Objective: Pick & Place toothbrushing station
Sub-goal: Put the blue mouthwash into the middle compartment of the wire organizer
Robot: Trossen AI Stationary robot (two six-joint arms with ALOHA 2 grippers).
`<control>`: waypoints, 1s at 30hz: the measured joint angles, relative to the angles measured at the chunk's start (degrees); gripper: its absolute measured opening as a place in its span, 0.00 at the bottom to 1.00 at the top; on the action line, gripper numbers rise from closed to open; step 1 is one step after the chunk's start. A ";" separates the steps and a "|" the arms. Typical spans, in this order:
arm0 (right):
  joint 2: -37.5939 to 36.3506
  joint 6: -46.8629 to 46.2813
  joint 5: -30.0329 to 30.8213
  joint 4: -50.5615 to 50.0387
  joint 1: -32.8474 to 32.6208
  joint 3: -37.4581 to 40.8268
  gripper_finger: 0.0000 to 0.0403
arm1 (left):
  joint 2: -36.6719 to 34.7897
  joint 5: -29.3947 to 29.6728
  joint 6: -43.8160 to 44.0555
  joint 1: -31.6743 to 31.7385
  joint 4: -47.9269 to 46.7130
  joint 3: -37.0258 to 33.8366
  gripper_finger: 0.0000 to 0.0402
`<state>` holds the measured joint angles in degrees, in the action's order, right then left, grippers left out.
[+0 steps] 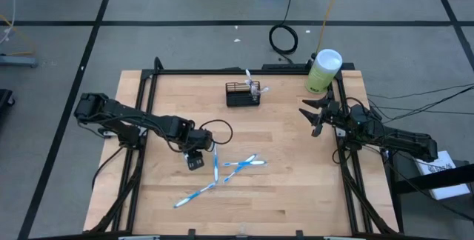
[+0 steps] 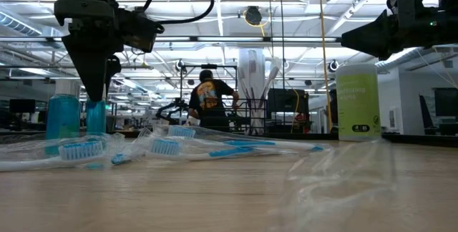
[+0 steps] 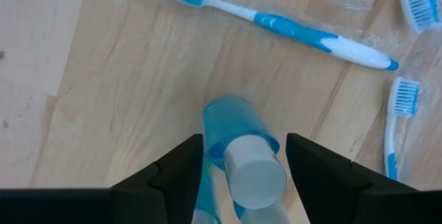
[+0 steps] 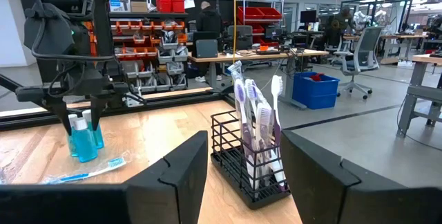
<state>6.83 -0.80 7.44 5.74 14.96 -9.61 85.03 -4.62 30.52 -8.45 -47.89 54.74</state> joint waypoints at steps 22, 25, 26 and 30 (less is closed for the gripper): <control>-0.01 0.00 0.00 -0.01 0.00 0.00 0.43 | -0.20 0.11 -0.02 0.02 0.20 0.11 0.26; 0.00 0.00 0.00 -0.02 -0.02 0.00 0.43 | -0.15 0.10 0.07 0.02 0.20 0.11 0.27; 0.00 0.00 0.00 -0.01 -0.01 0.00 0.43 | -0.14 0.11 0.07 0.02 0.20 0.11 0.27; -0.01 0.00 0.00 0.00 0.00 0.00 0.43 | -0.13 0.15 0.02 0.02 0.18 0.09 0.25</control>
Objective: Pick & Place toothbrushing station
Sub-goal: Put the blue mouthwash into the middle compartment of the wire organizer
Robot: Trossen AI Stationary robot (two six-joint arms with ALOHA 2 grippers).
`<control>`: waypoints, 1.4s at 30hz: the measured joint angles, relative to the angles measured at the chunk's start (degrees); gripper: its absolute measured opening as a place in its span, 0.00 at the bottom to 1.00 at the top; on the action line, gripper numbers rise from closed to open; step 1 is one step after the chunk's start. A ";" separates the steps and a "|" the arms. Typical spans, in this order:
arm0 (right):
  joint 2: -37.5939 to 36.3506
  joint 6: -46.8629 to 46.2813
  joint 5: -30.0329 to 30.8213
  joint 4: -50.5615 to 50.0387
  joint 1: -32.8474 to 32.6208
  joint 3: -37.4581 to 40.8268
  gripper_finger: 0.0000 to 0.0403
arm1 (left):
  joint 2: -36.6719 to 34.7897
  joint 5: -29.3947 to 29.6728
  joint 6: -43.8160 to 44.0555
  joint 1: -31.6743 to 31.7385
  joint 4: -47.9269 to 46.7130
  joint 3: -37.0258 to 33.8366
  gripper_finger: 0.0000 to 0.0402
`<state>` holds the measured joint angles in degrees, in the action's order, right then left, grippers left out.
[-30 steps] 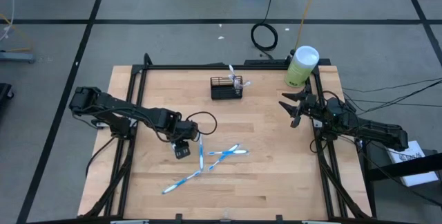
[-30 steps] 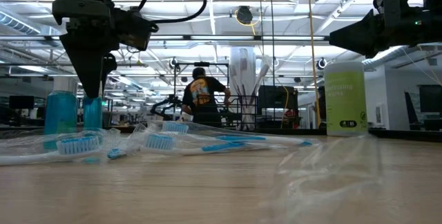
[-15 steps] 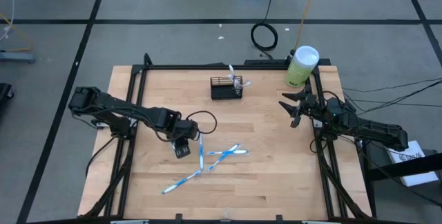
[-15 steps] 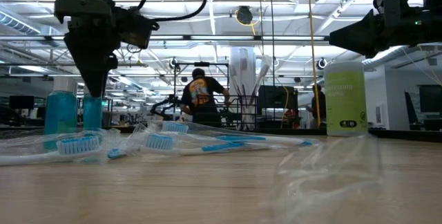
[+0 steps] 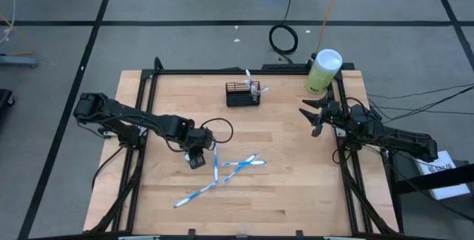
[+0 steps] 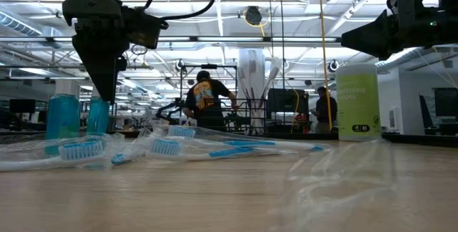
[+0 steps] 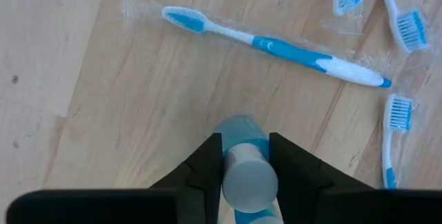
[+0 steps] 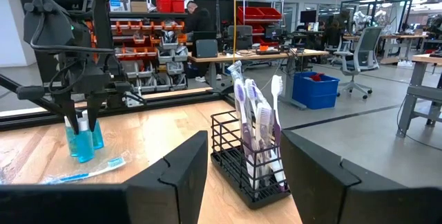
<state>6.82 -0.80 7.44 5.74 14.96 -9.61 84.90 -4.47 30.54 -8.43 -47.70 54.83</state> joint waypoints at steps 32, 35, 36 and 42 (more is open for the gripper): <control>0.01 0.00 0.00 -0.02 -0.02 0.00 0.43 | -0.66 -0.44 1.14 -1.91 1.09 -0.20 0.58; 0.00 0.00 0.00 -0.01 -0.01 0.00 0.43 | -0.68 -0.44 1.22 -2.21 0.63 -0.20 0.57; 0.00 0.00 0.00 0.00 -0.02 0.00 0.43 | -0.70 -0.44 1.26 -2.21 0.57 -0.20 0.57; 0.01 0.00 0.00 0.00 0.00 0.00 0.43 | -0.72 -1.22 1.27 -2.19 0.21 -0.18 0.53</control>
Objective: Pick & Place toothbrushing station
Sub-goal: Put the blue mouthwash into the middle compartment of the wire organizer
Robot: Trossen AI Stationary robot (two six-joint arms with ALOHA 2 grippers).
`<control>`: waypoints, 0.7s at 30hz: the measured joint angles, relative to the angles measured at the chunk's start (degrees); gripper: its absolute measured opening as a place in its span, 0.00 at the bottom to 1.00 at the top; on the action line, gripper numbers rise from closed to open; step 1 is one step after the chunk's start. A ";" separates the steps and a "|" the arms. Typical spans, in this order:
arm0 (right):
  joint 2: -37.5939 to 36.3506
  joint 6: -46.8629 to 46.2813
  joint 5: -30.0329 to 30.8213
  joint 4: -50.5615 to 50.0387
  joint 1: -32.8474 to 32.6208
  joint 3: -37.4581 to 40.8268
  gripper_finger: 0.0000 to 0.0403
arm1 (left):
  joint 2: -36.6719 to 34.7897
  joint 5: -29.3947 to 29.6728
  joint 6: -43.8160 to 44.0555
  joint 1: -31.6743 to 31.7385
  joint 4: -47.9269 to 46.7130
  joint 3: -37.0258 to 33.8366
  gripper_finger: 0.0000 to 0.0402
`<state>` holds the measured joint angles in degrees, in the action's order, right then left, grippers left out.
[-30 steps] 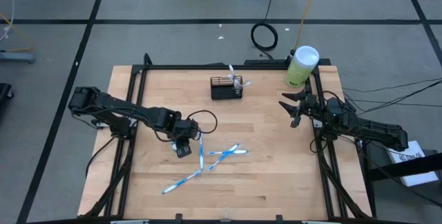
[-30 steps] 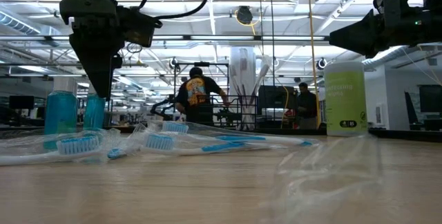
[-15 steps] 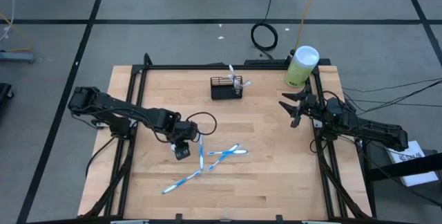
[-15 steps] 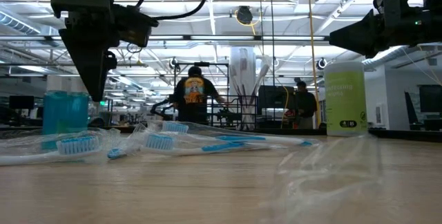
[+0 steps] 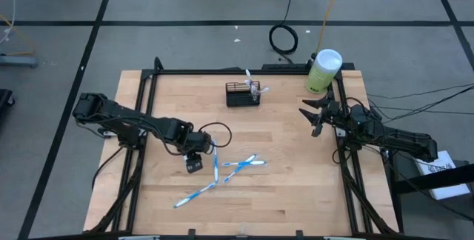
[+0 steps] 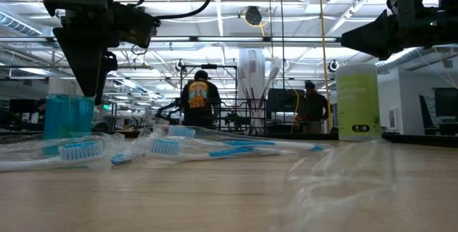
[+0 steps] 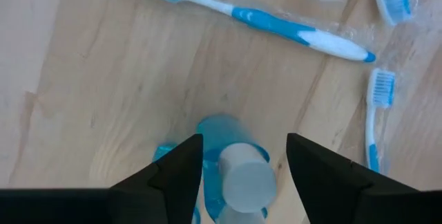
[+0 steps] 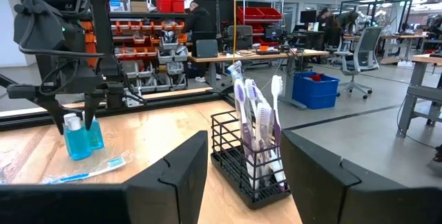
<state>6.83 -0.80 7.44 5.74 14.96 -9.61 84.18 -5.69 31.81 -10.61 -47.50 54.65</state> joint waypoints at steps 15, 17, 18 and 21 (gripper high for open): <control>-0.02 0.00 0.00 -0.02 -0.02 0.00 0.43 | -1.73 -0.82 -0.12 1.27 -2.45 0.07 0.48; -0.02 0.00 0.00 -0.01 0.00 0.00 0.43 | -2.54 0.08 0.25 1.27 -3.56 0.06 0.48; -0.02 0.00 0.00 -0.02 -0.01 0.00 0.43 | -2.60 0.33 0.34 1.27 -3.80 0.14 0.48; -0.02 0.00 0.00 -0.02 -0.02 0.00 0.43 | -2.70 0.78 0.54 1.05 -3.55 0.04 0.48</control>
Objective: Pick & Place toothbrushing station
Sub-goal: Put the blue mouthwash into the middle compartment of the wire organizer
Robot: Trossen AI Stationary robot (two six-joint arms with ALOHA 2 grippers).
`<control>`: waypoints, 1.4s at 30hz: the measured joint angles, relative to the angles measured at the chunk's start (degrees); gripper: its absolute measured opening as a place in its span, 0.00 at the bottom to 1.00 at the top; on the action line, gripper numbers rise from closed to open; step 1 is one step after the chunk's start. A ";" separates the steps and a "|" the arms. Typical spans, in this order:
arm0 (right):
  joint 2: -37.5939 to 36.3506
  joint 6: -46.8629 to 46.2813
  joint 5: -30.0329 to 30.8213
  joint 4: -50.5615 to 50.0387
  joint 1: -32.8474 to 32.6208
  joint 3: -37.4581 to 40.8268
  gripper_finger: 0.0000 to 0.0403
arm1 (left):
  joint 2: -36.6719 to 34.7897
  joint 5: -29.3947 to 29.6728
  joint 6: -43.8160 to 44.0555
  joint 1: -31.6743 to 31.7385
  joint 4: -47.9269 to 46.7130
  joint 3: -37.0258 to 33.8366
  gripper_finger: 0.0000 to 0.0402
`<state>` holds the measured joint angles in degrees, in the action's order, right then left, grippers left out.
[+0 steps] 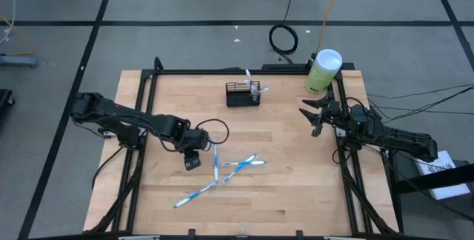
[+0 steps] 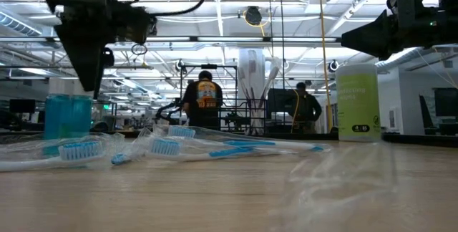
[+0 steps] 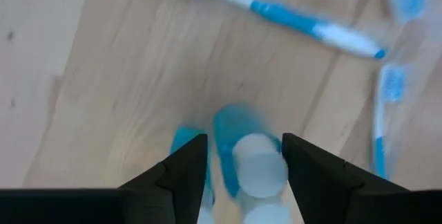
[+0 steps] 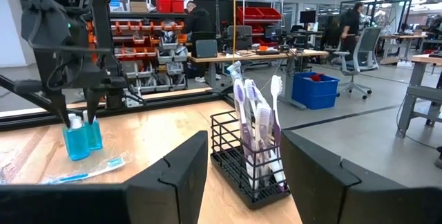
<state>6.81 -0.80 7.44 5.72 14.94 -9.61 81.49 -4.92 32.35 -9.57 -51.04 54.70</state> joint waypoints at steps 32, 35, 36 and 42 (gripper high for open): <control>0.00 0.00 0.00 0.00 0.00 0.00 0.43 | -0.17 3.11 3.47 -2.64 0.21 0.02 0.47; 0.00 0.00 0.00 0.00 0.01 0.00 0.43 | -0.17 3.11 3.66 -2.64 0.23 0.02 0.43; 0.00 0.00 0.00 0.00 0.01 0.00 0.43 | -0.17 3.11 3.70 -2.64 0.21 0.02 0.41; 0.00 0.00 0.00 0.00 0.00 0.00 0.43 | -0.17 2.93 3.55 -2.64 0.32 0.04 0.24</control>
<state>6.81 -0.80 7.44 5.72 14.94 -9.61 81.32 -1.99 35.90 -12.21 -50.73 54.74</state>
